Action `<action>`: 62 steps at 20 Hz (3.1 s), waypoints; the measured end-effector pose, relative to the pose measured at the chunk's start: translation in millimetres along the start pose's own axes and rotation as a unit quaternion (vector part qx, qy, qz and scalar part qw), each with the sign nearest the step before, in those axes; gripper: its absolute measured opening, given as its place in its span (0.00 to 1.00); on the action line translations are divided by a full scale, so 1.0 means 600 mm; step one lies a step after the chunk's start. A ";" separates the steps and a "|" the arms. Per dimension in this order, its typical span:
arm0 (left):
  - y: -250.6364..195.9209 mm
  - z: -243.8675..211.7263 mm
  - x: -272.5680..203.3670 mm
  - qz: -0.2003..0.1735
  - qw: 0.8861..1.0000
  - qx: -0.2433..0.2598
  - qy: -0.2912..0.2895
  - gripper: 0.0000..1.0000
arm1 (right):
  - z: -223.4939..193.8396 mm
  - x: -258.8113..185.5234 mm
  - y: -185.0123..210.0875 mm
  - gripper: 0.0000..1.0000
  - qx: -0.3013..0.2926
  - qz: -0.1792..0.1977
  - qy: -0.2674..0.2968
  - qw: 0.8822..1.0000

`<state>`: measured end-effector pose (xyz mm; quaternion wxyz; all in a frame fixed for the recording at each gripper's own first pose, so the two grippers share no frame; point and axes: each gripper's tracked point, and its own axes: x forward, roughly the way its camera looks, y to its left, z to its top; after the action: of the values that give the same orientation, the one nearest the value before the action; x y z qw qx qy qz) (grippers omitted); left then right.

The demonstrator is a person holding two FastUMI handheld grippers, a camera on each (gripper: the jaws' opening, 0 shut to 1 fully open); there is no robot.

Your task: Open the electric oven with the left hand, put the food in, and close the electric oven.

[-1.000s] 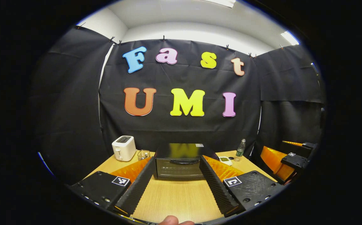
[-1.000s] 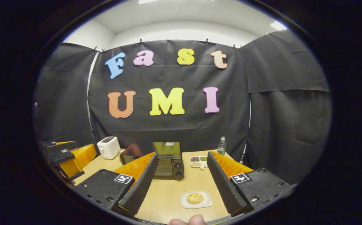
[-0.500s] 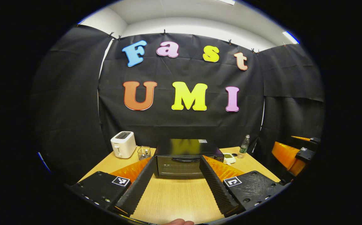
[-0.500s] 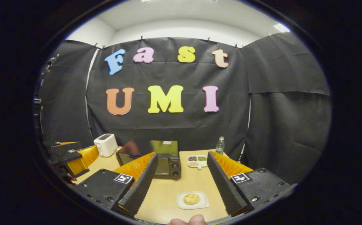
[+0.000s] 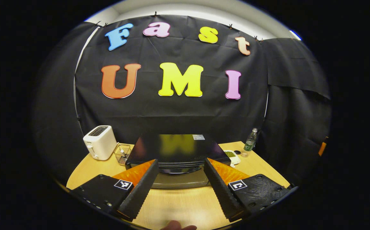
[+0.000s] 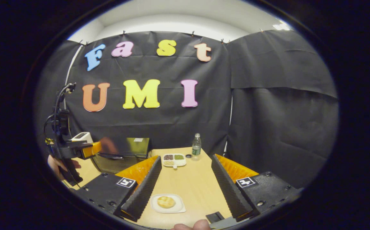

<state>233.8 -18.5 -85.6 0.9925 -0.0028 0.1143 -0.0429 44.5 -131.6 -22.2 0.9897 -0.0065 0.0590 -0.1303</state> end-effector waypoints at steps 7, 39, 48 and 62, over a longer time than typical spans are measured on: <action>0.017 -0.070 0.143 0.018 0.999 0.007 0.047 0.94 | -0.038 0.038 -0.051 0.98 0.007 -0.033 0.046 0.998; 0.046 -0.427 -0.023 0.008 0.970 -0.002 0.242 0.95 | -0.078 -0.038 -0.035 0.98 -0.008 -0.017 0.062 0.998; 0.045 -0.342 -0.072 0.000 0.983 0.001 0.182 0.94 | -0.137 -0.031 -0.009 0.99 -0.001 0.021 0.094 0.995; 0.079 -0.045 -0.280 0.072 0.997 -0.014 0.007 0.94 | -0.418 0.091 0.123 0.98 0.008 0.100 0.210 0.973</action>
<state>68.8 43.3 -74.3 0.9921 -0.0085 0.1217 0.0306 86.2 -73.6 -279.4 0.9634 0.0346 0.2644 -0.0291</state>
